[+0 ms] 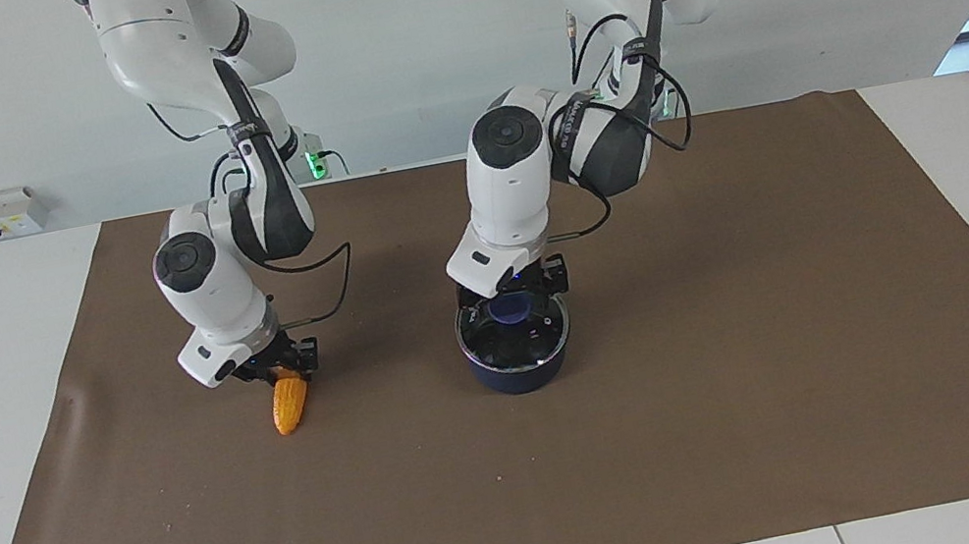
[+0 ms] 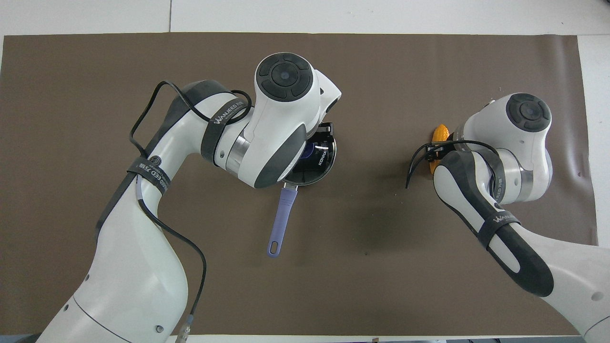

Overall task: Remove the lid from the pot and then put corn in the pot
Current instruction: 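Grasp the lid knob with the left gripper while the right gripper grasps the corn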

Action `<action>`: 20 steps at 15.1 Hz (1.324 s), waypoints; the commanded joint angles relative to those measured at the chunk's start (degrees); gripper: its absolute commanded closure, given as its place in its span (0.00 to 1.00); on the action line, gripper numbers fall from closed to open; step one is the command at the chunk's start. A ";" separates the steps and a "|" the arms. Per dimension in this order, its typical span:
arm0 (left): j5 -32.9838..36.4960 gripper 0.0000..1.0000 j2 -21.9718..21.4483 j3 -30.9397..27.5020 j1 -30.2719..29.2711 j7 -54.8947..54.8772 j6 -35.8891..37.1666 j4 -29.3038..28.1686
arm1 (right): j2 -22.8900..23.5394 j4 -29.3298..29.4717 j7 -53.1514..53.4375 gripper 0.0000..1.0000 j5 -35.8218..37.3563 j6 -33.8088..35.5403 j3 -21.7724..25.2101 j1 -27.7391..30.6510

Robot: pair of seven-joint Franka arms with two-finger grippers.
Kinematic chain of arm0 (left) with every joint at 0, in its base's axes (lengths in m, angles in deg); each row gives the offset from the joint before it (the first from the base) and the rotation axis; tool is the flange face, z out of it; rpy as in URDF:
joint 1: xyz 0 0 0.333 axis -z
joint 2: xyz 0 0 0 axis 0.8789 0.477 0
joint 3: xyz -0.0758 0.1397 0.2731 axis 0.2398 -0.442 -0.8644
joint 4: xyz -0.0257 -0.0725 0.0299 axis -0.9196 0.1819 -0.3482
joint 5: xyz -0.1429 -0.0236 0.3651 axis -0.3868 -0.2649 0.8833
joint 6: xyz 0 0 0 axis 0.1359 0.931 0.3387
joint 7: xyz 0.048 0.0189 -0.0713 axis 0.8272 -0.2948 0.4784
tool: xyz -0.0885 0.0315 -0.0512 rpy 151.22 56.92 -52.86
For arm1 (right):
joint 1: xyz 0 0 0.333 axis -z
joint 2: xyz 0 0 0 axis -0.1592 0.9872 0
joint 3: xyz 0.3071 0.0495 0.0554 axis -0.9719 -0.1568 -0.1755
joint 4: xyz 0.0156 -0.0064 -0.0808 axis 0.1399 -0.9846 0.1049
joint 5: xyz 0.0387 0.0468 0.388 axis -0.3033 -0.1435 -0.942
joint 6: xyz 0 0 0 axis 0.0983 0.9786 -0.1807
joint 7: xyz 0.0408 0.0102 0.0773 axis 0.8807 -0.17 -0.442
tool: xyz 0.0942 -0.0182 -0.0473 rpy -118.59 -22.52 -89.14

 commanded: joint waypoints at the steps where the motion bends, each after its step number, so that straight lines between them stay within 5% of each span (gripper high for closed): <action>1: 1.28 0.00 -0.39 -0.85 0.99 0.52 -1.15 -1.70 | -0.01 -0.13 -2.37 1.00 -0.48 1.49 -0.19 0.27; 5: 1.19 0.00 -0.65 -0.85 1.95 0.61 -0.97 -2.49 | 0.17 1.44 -2.20 1.00 -0.48 4.21 -0.18 0.35; 10: 1.19 0.09 -0.56 -0.94 1.34 0.52 -1.24 -2.40 | 2.10 11.71 -2.28 1.00 0.04 14.31 -0.18 1.32; 20: 0.93 0.80 -0.56 -0.85 1.25 0.52 -1.15 -2.32 | 2.54 12.87 -1.93 1.00 -0.22 18.28 -0.19 -0.61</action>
